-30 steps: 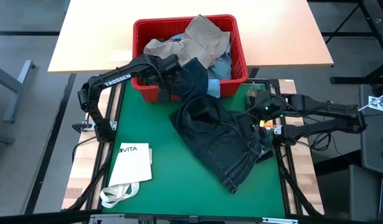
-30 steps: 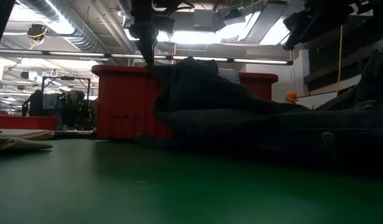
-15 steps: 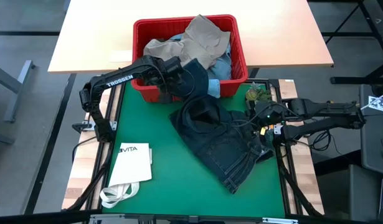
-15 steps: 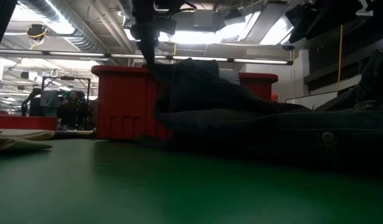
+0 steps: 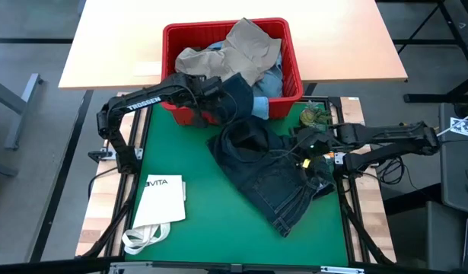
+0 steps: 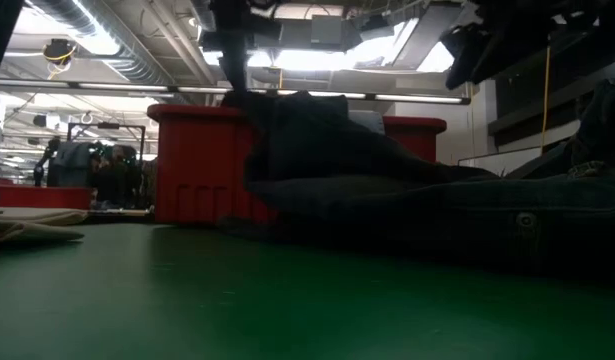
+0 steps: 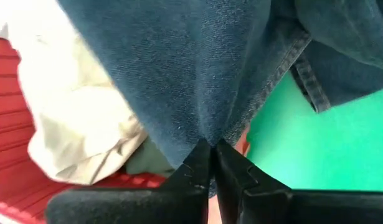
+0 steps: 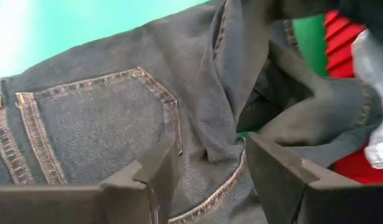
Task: Fold Laundry from Bin
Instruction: Fold the dark blue pants
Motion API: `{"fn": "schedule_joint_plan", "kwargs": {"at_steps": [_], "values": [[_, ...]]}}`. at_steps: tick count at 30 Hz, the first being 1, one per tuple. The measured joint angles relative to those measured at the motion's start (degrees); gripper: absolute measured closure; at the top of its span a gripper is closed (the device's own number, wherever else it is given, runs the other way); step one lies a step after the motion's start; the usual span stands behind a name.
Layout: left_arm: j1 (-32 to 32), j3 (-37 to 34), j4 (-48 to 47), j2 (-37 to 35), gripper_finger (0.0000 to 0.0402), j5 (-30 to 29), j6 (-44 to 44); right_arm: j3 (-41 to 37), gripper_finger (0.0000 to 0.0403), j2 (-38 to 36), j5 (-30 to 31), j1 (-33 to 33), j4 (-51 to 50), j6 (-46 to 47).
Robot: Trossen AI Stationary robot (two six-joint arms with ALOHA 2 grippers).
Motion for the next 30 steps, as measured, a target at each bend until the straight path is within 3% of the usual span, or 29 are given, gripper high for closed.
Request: {"fn": "schedule_joint_plan", "kwargs": {"at_steps": [7,16,30], "values": [[-3.8,6.2,-7.9,-0.2,0.0399,0.4,-6.7,0.0,0.0215,7.1,-5.0,6.0,1.6,1.7],[-10.4,7.6,-10.5,-1.6,0.04,2.9,-13.2,0.0,0.0215,17.3,2.6,15.1,2.3,9.2],[-19.2,7.6,-10.5,-3.3,0.04,6.4,-24.7,0.1,0.0215,31.3,-0.1,19.9,-0.3,11.1]]}}
